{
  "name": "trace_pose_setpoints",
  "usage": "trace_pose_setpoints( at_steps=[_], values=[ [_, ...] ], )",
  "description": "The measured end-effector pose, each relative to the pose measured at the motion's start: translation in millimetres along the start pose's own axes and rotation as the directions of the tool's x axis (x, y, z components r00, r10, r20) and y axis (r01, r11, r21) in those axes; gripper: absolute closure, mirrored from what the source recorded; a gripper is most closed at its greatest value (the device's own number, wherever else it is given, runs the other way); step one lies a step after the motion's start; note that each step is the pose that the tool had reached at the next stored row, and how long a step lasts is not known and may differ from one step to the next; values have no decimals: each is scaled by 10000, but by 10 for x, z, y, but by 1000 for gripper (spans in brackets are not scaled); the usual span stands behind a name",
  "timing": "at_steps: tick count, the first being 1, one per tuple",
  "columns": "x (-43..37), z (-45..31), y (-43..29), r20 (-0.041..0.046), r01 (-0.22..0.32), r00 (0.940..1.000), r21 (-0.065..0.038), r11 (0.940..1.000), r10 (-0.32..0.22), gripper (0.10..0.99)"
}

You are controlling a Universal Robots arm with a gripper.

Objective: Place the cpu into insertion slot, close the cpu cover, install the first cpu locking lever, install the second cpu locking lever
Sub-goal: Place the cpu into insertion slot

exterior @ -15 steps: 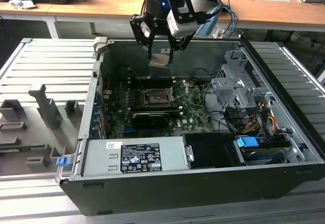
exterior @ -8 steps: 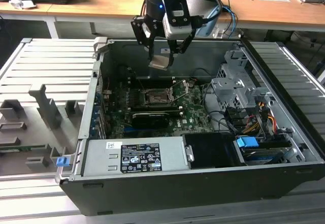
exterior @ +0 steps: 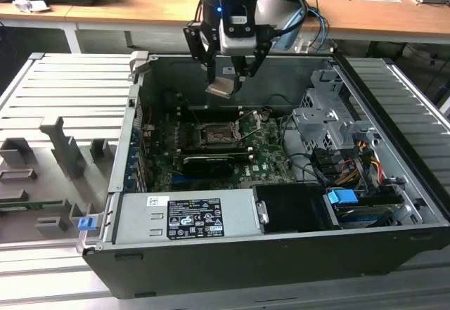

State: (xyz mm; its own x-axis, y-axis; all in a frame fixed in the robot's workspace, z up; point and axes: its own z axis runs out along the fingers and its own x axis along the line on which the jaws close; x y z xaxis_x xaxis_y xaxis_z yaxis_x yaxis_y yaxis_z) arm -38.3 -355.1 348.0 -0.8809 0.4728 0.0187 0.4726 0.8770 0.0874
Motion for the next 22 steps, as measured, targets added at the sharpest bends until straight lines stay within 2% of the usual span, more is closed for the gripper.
trace_pose_setpoints(
  at_steps=[4,12,19,22],
  values=[
    [0,4,0,38,-444,9990,-9,9990,444,557],
    [0,21,-2,119,-1375,9904,-34,9905,1375,557],
    [-1,42,-4,175,-2035,9789,-57,9791,2036,557],
    [-1,56,-5,205,-2400,9705,-72,9707,2401,557]
  ],
)
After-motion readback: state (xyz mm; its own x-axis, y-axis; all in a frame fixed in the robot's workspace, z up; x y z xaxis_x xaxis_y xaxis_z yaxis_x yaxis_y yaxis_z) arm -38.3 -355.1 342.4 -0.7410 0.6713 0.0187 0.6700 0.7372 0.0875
